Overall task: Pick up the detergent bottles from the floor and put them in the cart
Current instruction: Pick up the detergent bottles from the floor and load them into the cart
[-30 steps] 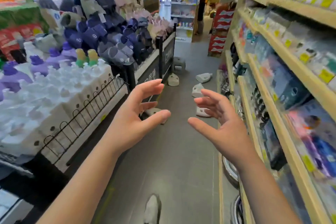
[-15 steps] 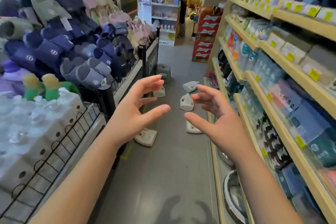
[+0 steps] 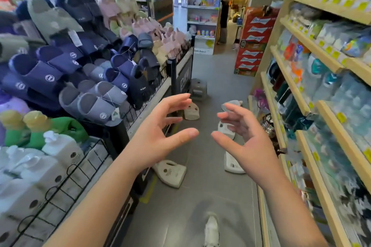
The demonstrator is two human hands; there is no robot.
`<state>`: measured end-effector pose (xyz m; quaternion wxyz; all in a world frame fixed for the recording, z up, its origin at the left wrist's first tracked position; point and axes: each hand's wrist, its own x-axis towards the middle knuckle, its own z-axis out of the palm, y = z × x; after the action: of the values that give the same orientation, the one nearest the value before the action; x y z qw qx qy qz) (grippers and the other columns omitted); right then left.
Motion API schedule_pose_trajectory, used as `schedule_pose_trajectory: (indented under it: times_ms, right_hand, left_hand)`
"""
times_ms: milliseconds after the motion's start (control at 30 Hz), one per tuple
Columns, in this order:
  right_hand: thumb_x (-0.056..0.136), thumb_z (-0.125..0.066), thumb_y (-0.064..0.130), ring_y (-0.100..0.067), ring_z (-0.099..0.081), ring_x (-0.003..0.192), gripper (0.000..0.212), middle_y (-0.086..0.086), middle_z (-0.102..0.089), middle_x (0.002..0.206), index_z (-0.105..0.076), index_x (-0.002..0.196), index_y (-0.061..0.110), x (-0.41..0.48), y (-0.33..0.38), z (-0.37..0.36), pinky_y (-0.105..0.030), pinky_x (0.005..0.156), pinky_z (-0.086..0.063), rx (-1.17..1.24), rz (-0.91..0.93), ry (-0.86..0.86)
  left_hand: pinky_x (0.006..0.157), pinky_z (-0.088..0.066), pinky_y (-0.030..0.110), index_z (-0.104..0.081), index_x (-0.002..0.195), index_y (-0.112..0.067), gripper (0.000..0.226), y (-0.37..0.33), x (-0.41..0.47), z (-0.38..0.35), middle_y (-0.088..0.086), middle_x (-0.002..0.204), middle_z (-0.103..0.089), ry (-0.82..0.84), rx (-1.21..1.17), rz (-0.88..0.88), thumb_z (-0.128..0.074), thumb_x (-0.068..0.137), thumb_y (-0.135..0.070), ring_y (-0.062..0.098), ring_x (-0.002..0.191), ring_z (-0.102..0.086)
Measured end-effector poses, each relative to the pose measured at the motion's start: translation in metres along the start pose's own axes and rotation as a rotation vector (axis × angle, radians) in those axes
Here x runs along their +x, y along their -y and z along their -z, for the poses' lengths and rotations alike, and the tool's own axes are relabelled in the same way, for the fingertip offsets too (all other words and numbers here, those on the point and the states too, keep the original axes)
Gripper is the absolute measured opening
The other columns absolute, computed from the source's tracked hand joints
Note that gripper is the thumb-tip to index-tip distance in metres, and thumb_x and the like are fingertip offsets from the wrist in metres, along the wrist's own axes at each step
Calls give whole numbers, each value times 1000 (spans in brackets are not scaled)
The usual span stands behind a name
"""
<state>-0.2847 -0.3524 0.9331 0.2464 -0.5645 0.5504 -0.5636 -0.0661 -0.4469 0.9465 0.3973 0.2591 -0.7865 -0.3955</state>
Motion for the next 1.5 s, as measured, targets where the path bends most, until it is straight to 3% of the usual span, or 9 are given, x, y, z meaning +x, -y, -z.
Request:
schedule_pose_trajectory:
  times_ms: [233, 567, 733, 867, 1100, 1300, 1500]
  right_hand:
    - [75, -81, 52, -2, -63, 128, 67, 22, -69, 129, -57, 137, 47, 151, -80, 31, -31, 113, -45, 49, -1, 106]
    - [79, -82, 47, -6, -62, 130, 63, 19, -70, 128, -57, 137, 46, 310, -162, 51, -39, 118, -45, 101, -7, 274]
    - [87, -85, 37, -6, -60, 132, 61, 20, -69, 129, -55, 139, 47, 341, -185, 41, -43, 119, -44, 127, -11, 332]
    - [82, -83, 49, -6, -60, 132, 64, 19, -68, 130, -54, 139, 49, 353, -190, 36, -44, 117, -45, 149, -35, 320]
    - [87, -85, 36, -4, -60, 130, 63, 20, -68, 128, -55, 142, 39, 381, -197, 39, -41, 117, -46, 84, -42, 300]
    - [81, -82, 47, -7, -64, 127, 63, 16, -70, 126, -56, 138, 41, 397, -240, 0, -41, 116, -47, 77, -133, 334]
    - [83, -86, 34, -2, -63, 125, 60, 20, -70, 124, -55, 134, 47, 391, -337, -67, -36, 116, -44, 42, -261, 439]
  left_hand:
    - [116, -49, 45, -46, 152, -37, 73, 71, 133, -30, -19, 148, -58, -60, 59, 106, -77, 87, -51, 8, 145, -50]
    - [116, -48, 49, -48, 150, -41, 71, 143, 237, -39, -18, 147, -59, -194, 99, 287, -77, 86, -53, 8, 143, -53]
    - [116, -49, 47, -48, 150, -38, 70, 159, 256, -41, -16, 147, -59, -197, 113, 314, -76, 87, -50, 10, 144, -53]
    - [115, -50, 44, -48, 151, -32, 72, 170, 274, -34, -14, 147, -60, -206, 113, 297, -76, 87, -47, 12, 144, -53]
    - [114, -50, 42, -48, 150, -33, 69, 194, 307, -23, -12, 145, -60, -219, 83, 267, -76, 88, -46, 14, 144, -53]
    - [115, -50, 43, -50, 149, -32, 69, 252, 298, -12, -13, 143, -62, -286, 10, 414, -76, 87, -47, 11, 142, -55]
    - [115, -51, 40, -53, 144, -37, 70, 355, 257, -15, -14, 140, -63, -440, -54, 629, -82, 82, -53, 2, 138, -56]
